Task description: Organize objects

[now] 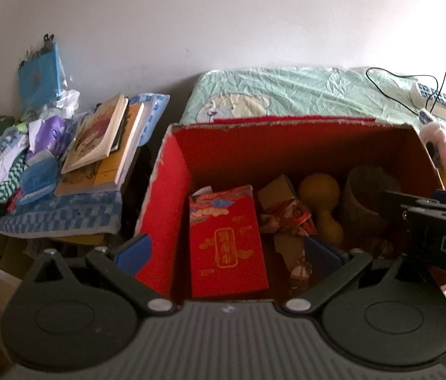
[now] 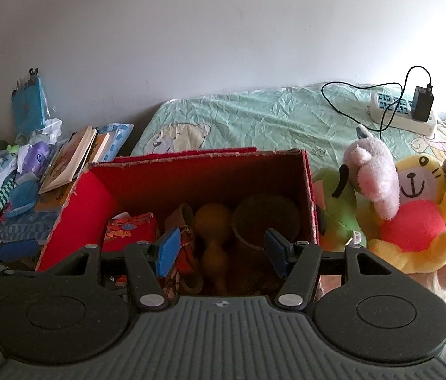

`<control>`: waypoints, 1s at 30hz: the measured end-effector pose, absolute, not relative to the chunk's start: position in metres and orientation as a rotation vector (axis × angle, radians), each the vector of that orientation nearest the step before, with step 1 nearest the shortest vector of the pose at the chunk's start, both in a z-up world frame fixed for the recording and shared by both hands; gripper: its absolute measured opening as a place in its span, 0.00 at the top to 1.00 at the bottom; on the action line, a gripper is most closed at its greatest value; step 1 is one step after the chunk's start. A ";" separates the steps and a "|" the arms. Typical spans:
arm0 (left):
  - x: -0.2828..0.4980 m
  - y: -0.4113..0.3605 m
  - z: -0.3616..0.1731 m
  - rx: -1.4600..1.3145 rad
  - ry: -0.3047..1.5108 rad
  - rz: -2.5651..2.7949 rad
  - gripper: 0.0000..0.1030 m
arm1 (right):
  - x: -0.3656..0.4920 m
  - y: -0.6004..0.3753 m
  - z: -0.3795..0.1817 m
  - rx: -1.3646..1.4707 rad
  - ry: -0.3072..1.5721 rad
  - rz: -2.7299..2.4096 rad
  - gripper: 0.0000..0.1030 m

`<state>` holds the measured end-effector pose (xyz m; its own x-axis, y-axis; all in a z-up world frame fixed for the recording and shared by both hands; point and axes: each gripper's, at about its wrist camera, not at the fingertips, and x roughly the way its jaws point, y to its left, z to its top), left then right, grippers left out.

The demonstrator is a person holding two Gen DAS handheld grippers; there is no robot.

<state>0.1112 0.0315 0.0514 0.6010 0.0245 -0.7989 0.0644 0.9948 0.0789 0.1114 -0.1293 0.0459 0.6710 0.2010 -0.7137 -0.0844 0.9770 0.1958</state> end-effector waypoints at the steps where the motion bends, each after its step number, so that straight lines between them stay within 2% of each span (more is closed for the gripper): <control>1: 0.111 0.032 0.050 0.104 0.931 -0.028 0.00 | 0.111 -0.128 0.045 0.148 0.821 0.159 0.40; 30: 0.123 0.031 0.041 0.109 0.914 -0.091 0.00 | 0.109 -0.125 0.039 0.117 0.767 0.075 0.41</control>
